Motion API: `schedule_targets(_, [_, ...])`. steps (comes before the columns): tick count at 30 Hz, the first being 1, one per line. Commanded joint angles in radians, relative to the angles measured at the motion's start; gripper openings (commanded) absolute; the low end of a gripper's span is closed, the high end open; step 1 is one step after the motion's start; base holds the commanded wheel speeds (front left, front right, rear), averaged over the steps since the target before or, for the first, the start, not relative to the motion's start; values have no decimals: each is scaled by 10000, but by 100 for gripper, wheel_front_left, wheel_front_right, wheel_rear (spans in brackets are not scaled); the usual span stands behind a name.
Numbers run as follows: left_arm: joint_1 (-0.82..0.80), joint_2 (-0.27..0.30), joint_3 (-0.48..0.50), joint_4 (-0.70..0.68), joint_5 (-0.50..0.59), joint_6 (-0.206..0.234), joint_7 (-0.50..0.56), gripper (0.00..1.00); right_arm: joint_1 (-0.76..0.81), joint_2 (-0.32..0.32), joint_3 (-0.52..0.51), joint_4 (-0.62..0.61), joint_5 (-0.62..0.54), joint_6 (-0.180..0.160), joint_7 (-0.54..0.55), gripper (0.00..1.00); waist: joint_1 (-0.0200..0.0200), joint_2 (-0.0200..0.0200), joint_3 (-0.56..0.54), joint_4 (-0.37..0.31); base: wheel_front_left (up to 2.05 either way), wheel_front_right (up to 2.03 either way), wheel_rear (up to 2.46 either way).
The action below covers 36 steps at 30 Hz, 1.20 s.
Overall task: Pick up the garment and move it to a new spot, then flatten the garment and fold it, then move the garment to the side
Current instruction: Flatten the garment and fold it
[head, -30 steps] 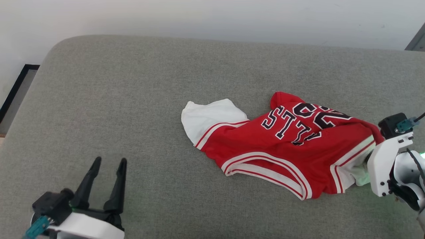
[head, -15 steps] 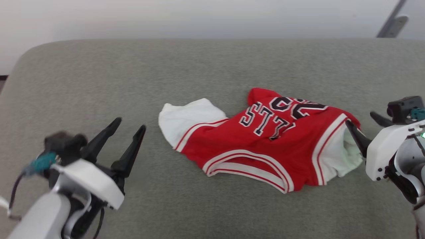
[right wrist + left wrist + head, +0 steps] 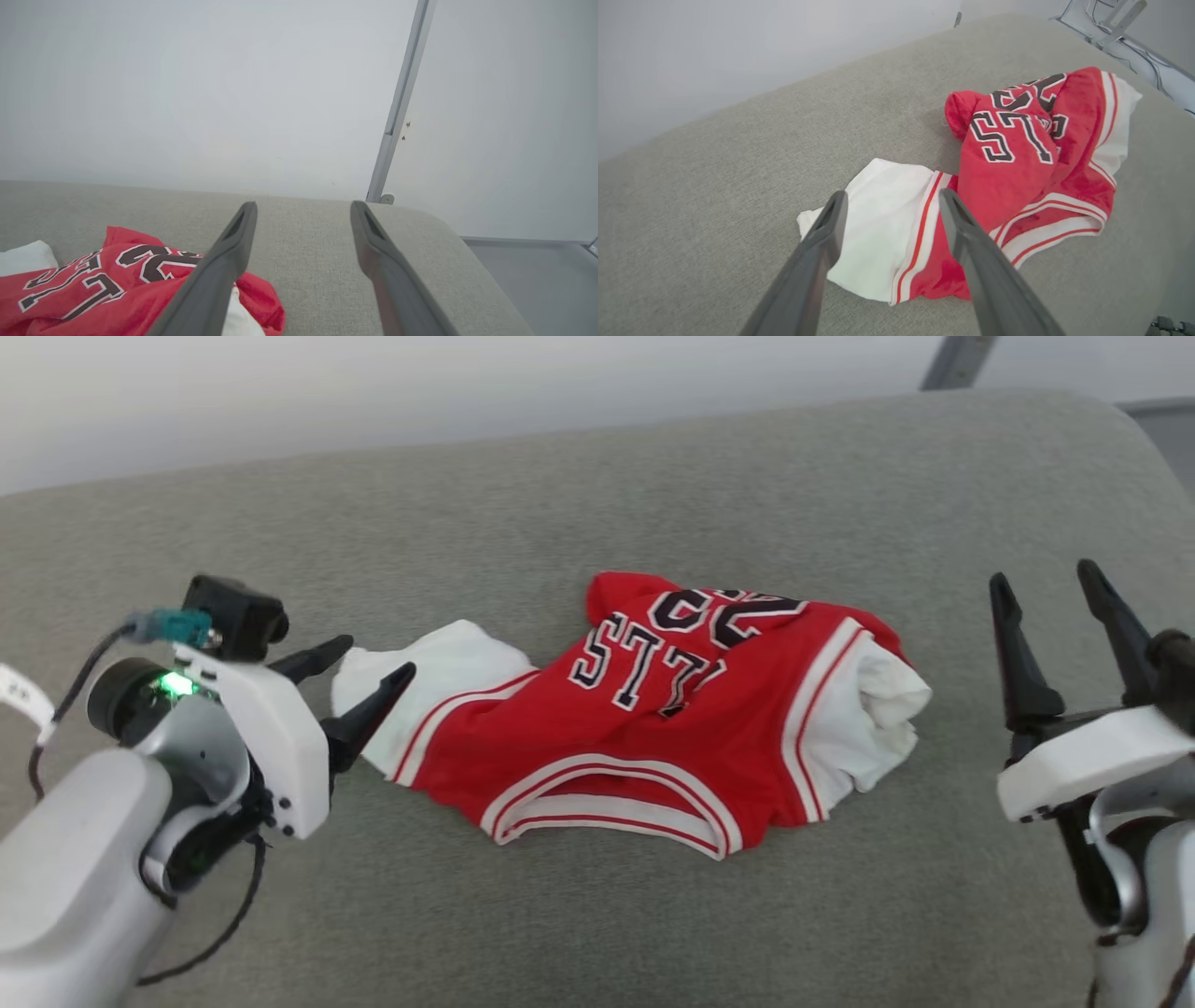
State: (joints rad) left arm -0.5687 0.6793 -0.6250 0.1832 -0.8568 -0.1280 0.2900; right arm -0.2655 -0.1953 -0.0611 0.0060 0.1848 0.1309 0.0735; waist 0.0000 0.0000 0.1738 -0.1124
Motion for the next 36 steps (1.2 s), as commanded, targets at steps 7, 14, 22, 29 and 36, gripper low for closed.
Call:
schedule_targets(7, [-1361, 215, -864, 1725, -538, -31, 1693, 100, 263, 910, -187, 58, -700, -3, -1408, 100, 0, 0, 379, -815, 0, 0, 0])
schedule_targets(14, [-2091, 75, -1308, 3538, -449, 153, 3149, 100, 165, 1163, -32, 388, -650, -3, -1658, 100, 0, 0, 702, -1133, 0, 0, 0])
schedule_targets(22, [-2314, -667, -1695, 5684, -479, 350, 3913, 100, -31, 1233, 314, 588, -438, -3, -1709, 100, 0, 0, 1096, -1372, 0, 0, 0])
schedule_targets(29, [-2660, -1382, -1595, 6540, -899, 154, 3758, 0, -79, 1185, 202, 646, -451, -3, -1699, 100, 0, 0, 1088, -1152, 0, 0, 0])
schedule_targets(36, [-2943, -612, -1177, 6221, -1120, 86, 3165, 0, 82, 1060, -98, 514, -404, -3, -1530, 100, 0, 0, 881, -561, 0, 0, 0])
